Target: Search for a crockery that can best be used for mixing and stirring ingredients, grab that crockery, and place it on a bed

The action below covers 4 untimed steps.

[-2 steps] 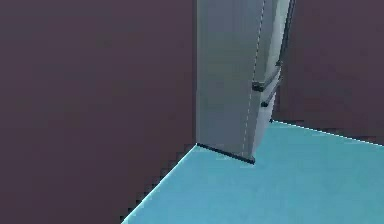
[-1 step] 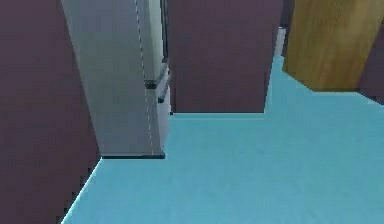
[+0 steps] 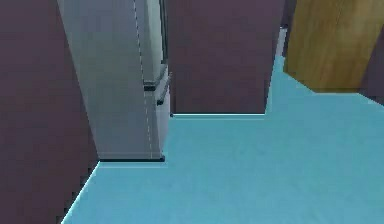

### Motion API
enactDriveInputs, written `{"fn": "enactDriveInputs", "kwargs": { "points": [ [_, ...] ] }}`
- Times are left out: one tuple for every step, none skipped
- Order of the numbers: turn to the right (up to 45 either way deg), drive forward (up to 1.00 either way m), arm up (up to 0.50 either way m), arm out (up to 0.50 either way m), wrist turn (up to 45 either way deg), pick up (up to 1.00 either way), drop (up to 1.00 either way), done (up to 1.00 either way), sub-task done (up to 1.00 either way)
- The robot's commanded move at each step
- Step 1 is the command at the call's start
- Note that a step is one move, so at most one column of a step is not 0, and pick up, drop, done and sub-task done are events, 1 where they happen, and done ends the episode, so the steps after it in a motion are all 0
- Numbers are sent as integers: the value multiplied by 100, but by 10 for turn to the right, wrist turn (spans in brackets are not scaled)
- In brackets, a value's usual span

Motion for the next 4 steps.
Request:
{"fn": "enactDriveInputs", "kwargs": {
  "points": [
    [450, 0, 0, 0, 0, 0, 0, 0, 0],
    [420, 0, 0, 0, 0, 0, 0, 0, 0],
    [0, 65, 0, 0, 0, 0, 0, 0, 0],
    [450, 0, 0, 0, 0, 0, 0, 0, 0]
  ]
}}
